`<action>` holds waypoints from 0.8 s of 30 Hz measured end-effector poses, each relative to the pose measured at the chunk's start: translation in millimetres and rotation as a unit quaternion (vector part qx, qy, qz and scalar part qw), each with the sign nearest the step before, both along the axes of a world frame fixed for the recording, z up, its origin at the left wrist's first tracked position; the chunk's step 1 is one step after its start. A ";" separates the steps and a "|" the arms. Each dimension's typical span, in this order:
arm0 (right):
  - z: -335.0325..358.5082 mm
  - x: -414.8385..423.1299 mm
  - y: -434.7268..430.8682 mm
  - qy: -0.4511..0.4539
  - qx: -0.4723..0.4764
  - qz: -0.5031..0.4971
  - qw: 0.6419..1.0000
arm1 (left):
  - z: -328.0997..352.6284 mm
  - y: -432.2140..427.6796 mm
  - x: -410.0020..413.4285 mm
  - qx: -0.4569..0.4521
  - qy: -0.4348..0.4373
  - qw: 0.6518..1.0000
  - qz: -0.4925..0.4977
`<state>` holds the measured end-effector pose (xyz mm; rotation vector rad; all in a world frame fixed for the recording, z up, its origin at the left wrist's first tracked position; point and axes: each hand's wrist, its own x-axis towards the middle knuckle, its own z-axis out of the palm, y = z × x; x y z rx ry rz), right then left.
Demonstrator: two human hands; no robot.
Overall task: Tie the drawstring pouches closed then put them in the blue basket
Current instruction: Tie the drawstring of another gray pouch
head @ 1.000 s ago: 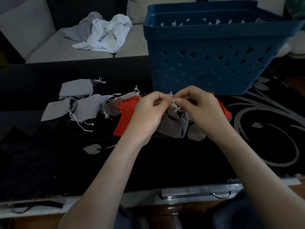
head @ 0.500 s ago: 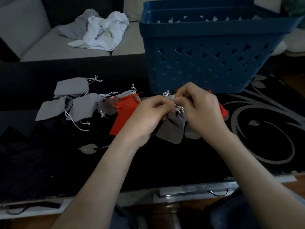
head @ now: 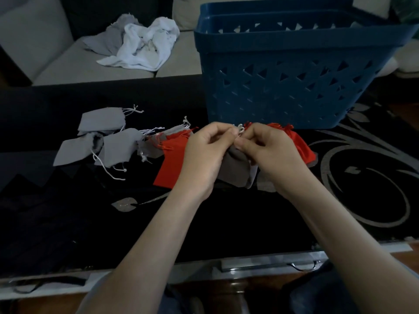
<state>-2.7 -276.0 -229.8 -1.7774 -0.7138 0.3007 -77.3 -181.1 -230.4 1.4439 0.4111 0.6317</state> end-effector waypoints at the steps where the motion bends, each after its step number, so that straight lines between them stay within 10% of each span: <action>1: 1.1 -0.9 -0.8 -0.003 0.005 0.005 1.000 | 0.5 0.5 -0.6 0.000 -0.006 1.000 -0.002; 10: 17.3 -5.1 -9.4 0.232 0.155 0.132 0.951 | 12.1 5.5 -4.9 -0.107 -0.075 0.988 -0.088; 18: 20.2 2.0 -20.6 0.290 0.165 0.168 0.928 | 15.9 9.9 -16.9 0.172 -0.084 0.978 -0.087; 24: 13.1 6.9 -23.2 0.192 0.080 0.158 0.965 | 11.4 17.5 -19.2 0.427 -0.062 0.901 -0.033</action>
